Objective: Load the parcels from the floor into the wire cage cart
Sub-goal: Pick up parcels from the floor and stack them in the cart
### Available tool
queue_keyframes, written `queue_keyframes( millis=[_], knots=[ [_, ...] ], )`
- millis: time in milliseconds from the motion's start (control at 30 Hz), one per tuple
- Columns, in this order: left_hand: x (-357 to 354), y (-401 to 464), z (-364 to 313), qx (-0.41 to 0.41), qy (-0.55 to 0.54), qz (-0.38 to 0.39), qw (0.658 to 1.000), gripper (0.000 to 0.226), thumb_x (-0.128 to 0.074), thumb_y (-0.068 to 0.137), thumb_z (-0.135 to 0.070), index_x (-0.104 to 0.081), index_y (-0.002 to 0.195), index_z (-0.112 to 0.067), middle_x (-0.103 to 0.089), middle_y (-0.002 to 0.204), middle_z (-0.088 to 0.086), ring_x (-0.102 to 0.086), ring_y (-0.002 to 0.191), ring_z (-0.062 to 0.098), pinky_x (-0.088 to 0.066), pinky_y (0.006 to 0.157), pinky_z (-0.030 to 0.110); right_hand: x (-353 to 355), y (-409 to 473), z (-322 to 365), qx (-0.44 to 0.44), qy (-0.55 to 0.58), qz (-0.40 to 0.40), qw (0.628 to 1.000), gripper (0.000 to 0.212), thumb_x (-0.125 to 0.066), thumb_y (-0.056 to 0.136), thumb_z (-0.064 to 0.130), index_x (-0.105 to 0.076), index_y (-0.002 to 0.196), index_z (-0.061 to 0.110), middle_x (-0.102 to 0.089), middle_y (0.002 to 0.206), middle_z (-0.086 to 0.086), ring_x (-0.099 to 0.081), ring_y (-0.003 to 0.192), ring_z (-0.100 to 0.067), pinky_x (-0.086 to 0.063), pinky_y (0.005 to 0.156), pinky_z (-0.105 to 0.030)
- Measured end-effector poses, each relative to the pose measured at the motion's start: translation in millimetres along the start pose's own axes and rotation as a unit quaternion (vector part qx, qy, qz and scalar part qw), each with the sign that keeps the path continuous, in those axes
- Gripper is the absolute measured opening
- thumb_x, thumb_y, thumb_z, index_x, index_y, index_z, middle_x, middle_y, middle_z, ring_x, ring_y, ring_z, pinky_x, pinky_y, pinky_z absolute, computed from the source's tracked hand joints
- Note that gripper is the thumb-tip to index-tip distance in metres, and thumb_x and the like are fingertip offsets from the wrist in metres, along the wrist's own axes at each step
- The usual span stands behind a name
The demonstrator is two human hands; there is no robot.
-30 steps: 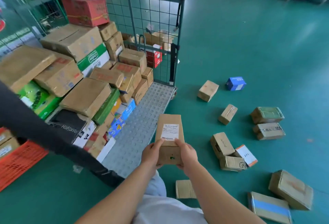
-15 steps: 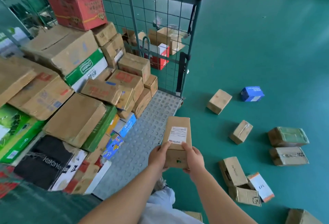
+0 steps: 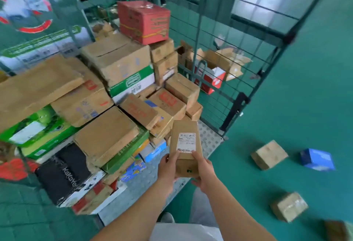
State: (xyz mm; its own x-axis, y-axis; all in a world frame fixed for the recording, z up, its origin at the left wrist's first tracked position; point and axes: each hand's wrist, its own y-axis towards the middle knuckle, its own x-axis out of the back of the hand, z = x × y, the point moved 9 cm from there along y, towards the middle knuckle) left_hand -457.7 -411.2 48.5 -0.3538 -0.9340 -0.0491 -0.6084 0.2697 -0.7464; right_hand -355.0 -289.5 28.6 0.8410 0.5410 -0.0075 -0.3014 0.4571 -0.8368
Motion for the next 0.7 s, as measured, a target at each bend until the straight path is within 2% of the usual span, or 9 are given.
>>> queue_keyframes(
  millis=[167,300,400,467,600,700],
  knots=[
    [-10.2,39.2,-27.9,0.018,-0.052,-0.029,0.998,0.019,-0.067,0.096,-0.040,-0.063,0.110,-0.029,-0.069,0.110,0.002,-0.066,0.102,0.024,-0.056,0.096,0.050,-32.0,36.7,45.6,-0.015,-0.009,0.027,0.999,0.057,-0.076,0.087,0.048,-0.053,0.132,0.021,-0.060,0.114,-0.007,-0.065,0.100,-0.029,-0.064,0.072,-0.041],
    [-37.4,86.2,-44.3,0.070,-0.080,-0.046,0.993,0.023,-0.065,0.098,-0.042,-0.060,0.116,-0.030,-0.066,0.115,0.002,-0.064,0.104,0.025,-0.055,0.100,0.054,-41.2,92.6,87.2,-0.023,-0.044,0.026,0.998,0.068,-0.081,0.081,0.050,-0.051,0.139,0.029,-0.061,0.121,-0.006,-0.064,0.103,-0.025,-0.063,0.082,-0.041],
    [-61.9,121.9,-64.0,0.094,-0.095,-0.071,0.988,0.028,-0.064,0.099,-0.042,-0.059,0.122,-0.027,-0.064,0.114,-0.001,-0.061,0.100,0.019,-0.054,0.101,0.053,-44.7,136.4,130.6,-0.032,-0.080,0.035,0.996,0.067,-0.081,0.081,0.049,-0.050,0.137,0.031,-0.064,0.114,-0.006,-0.067,0.098,-0.025,-0.062,0.088,-0.044],
    [-80.2,148.3,-79.5,0.099,-0.102,-0.085,0.986,0.031,-0.064,0.100,-0.042,-0.059,0.125,-0.025,-0.063,0.116,0.000,-0.059,0.099,0.017,-0.053,0.103,0.053,-48.3,167.4,163.0,-0.029,-0.106,0.050,0.993,0.064,-0.079,0.084,0.046,-0.049,0.138,0.030,-0.062,0.111,-0.004,-0.066,0.094,-0.024,-0.062,0.086,-0.043],
    [-106.6,198.4,-110.9,0.115,-0.089,-0.121,0.982,0.037,-0.063,0.098,-0.046,-0.058,0.131,-0.029,-0.064,0.129,0.003,-0.062,0.109,0.020,-0.055,0.094,0.043,-63.6,220.8,219.8,-0.029,-0.157,0.067,0.985,0.068,-0.079,0.084,0.044,-0.046,0.141,0.029,-0.061,0.115,-0.006,-0.066,0.099,-0.025,-0.061,0.081,-0.040],
    [-114.8,239.9,-134.3,0.106,-0.053,-0.151,0.981,0.041,-0.062,0.093,-0.047,-0.060,0.131,-0.029,-0.068,0.122,0.006,-0.065,0.102,0.021,-0.055,0.086,0.036,-87.5,256.2,255.8,-0.034,-0.179,0.091,0.979,0.055,-0.075,0.090,0.037,-0.046,0.134,0.025,-0.062,0.114,-0.009,-0.065,0.094,-0.025,-0.059,0.079,-0.038]
  ],
)
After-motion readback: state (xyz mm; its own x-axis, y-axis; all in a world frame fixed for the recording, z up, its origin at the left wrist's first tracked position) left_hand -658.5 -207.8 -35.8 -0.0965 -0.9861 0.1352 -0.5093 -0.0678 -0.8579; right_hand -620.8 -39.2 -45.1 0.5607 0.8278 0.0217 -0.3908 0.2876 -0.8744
